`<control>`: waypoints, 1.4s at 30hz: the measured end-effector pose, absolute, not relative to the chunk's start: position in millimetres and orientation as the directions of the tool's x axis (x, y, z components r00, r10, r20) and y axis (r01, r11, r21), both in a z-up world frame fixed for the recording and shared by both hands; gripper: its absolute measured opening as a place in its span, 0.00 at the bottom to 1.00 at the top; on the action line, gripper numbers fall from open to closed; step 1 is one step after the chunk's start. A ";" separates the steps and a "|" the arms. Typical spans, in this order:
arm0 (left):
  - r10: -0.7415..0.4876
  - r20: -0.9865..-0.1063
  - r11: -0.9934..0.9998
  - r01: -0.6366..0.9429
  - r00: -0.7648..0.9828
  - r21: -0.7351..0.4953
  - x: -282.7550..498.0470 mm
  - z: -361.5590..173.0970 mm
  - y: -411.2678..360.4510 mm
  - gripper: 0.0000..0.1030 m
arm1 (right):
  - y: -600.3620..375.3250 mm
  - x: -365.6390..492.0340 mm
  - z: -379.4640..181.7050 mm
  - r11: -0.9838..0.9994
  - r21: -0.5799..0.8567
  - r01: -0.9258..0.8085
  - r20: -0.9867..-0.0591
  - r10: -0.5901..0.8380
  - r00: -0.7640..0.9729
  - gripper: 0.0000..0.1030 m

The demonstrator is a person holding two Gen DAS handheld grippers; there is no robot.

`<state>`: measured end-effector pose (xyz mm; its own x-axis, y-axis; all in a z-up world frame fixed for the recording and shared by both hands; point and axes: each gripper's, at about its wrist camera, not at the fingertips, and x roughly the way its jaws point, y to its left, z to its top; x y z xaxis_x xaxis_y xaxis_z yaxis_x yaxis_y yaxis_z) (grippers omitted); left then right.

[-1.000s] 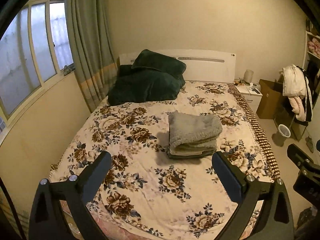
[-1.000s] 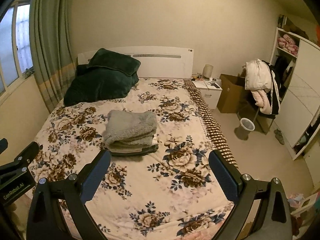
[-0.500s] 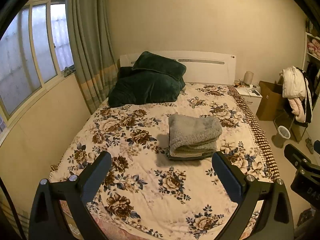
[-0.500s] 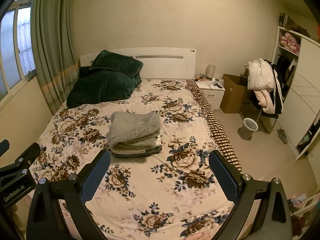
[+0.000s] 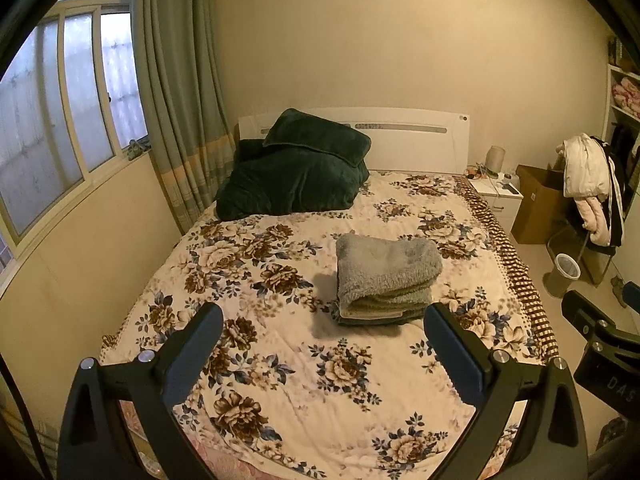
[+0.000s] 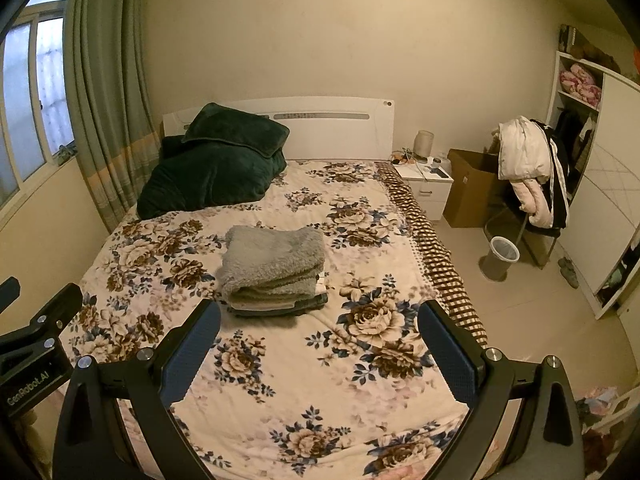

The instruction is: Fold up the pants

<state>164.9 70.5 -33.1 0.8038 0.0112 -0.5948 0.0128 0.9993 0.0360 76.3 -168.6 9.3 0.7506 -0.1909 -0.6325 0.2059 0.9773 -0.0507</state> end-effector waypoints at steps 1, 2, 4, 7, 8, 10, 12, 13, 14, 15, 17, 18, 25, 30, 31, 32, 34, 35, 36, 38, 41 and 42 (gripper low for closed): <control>0.012 -0.594 0.999 0.012 0.804 0.036 164.9 -31.9 70.6 1.00 | -169.2 75.0 9.2 0.979 -0.051 0.198 -0.632 -0.185 0.752 0.98; 0.013 -0.593 0.999 0.012 0.805 0.037 164.6 -32.1 70.8 1.00 | -168.9 75.6 9.2 0.979 -0.051 0.197 -0.632 -0.185 0.753 0.98; 0.015 -0.593 0.999 0.008 0.805 0.036 164.0 -31.2 71.8 1.00 | -168.9 76.4 8.6 0.980 -0.043 0.194 -0.637 -0.176 0.750 0.98; 0.016 -0.591 0.999 0.008 0.806 0.038 164.7 -29.5 72.8 1.00 | -166.6 76.4 8.3 0.980 -0.043 0.194 -0.639 -0.176 0.749 0.98; 0.015 -0.591 0.999 0.009 0.807 0.037 164.5 -29.6 73.0 1.00 | -166.3 76.3 8.4 0.980 -0.043 0.194 -0.638 -0.176 0.749 0.98; 0.020 -0.591 0.999 0.006 0.806 0.041 164.6 -28.8 73.6 1.00 | -165.6 76.8 8.4 0.980 -0.041 0.194 -0.639 -0.175 0.749 0.98; 0.019 -0.591 0.999 0.006 0.807 0.039 165.1 -29.1 73.4 1.00 | -162.4 78.2 7.5 0.981 -0.042 0.189 -0.638 -0.172 0.750 0.98; 0.021 -0.592 0.999 0.004 0.806 0.041 165.0 -29.1 73.6 1.00 | -162.2 77.8 7.3 0.981 -0.042 0.190 -0.638 -0.172 0.751 0.98; 0.019 -0.593 0.999 0.004 0.805 0.038 164.7 -28.5 74.5 1.00 | -162.0 77.8 7.3 0.981 -0.039 0.189 -0.638 -0.170 0.751 0.98; 0.018 -0.592 0.999 0.006 0.806 0.038 165.0 -28.5 74.4 1.00 | -161.4 78.2 7.2 0.981 -0.038 0.189 -0.637 -0.170 0.752 0.98; 0.023 -0.590 0.999 0.002 0.807 0.042 165.9 -26.6 75.3 1.00 | -161.2 78.4 7.1 0.981 -0.040 0.189 -0.635 -0.171 0.753 0.98; 0.022 -0.590 0.999 0.003 0.807 0.041 166.3 -25.7 75.3 1.00 | -161.6 78.0 7.0 0.981 -0.039 0.188 -0.635 -0.170 0.753 0.98; 0.024 -0.589 0.999 0.001 0.808 0.042 163.8 -26.7 75.5 1.00 | -160.9 79.0 7.0 0.981 -0.039 0.188 -0.634 -0.170 0.754 0.98; 0.026 -0.589 0.999 -0.003 0.807 0.041 162.7 -27.3 75.3 1.00 | -160.2 79.6 6.4 0.981 -0.040 0.188 -0.635 -0.171 0.754 0.98; 0.025 -0.589 0.999 -0.002 0.807 0.041 162.9 -27.1 75.3 1.00 | -160.8 78.2 6.5 0.981 -0.039 0.190 -0.634 -0.171 0.754 0.98; 0.026 -0.589 0.999 -0.002 0.807 0.041 163.2 -26.8 75.3 1.00 | -160.9 78.5 6.6 0.981 -0.039 0.189 -0.633 -0.171 0.755 0.98; 0.026 -0.589 0.999 -0.001 0.808 0.042 162.9 -27.2 75.2 1.00 | -159.8 81.4 7.1 0.981 -0.038 0.189 -0.633 -0.170 0.755 0.98; 0.027 -0.589 0.999 -0.002 0.808 0.042 162.2 -27.5 75.3 1.00 | -160.7 80.1 7.1 0.981 -0.037 0.189 -0.633 -0.170 0.755 0.98; 0.026 -0.588 0.999 -0.002 0.808 0.042 162.7 -26.5 75.3 1.00 | -160.2 80.6 7.1 0.981 -0.037 0.189 -0.633 -0.170 0.756 0.98; 0.027 -0.588 0.999 -0.003 0.808 0.042 161.8 -27.7 75.2 1.00 | -160.9 79.9 6.8 0.982 -0.037 0.188 -0.634 -0.168 0.755 0.98; 0.027 -0.588 0.999 -0.003 0.808 0.042 161.7 -28.0 75.1 1.00 | -159.9 81.7 7.4 0.982 -0.037 0.187 -0.634 -0.168 0.755 0.98; 0.026 -0.589 0.999 -0.002 0.808 0.041 161.5 -28.2 75.1 1.00 | -159.8 82.2 7.1 0.982 -0.034 0.187 -0.636 -0.166 0.754 0.98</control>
